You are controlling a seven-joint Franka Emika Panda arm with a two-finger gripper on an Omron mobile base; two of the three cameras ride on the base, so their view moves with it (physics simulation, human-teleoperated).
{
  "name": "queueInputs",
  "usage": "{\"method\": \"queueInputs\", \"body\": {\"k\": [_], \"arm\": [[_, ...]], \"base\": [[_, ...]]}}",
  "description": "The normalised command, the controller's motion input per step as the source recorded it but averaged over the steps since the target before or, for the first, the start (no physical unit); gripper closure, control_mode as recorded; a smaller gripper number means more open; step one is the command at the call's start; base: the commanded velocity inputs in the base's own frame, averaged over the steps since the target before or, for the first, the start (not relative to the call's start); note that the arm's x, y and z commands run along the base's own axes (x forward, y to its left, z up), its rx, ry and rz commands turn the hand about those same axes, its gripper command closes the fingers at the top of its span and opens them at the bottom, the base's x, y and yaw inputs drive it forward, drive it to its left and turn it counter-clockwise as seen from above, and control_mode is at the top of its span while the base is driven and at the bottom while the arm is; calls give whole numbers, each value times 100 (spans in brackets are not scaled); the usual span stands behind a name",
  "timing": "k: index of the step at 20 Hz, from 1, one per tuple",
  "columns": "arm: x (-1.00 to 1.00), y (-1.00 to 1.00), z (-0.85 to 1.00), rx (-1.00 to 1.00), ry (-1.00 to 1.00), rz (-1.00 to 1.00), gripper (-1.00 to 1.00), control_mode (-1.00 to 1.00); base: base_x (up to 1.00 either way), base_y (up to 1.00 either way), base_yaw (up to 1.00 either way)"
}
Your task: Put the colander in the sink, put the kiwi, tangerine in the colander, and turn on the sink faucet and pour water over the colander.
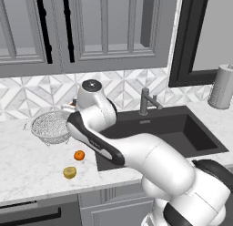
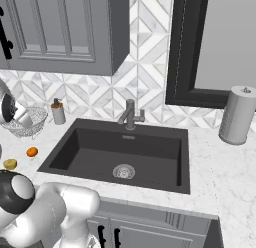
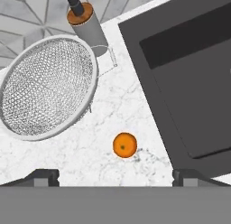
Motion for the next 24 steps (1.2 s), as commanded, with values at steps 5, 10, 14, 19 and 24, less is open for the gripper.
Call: {"method": "queueInputs", "body": {"k": [5, 10, 14, 19, 24], "arm": [[22, 17, -27, 0, 0, 8, -100, -100], [33, 15, -25, 0, 0, 1, -100, -100], [33, 14, -26, 0, 0, 0, -100, -100], [28, 26, -29, 0, 0, 0, -100, -100], [18, 27, -25, 0, 0, 0, -100, -100]], "base": [[0, 0, 0], [0, 0, 0], [0, 0, 0], [0, 0, 0], [0, 0, 0]]}}
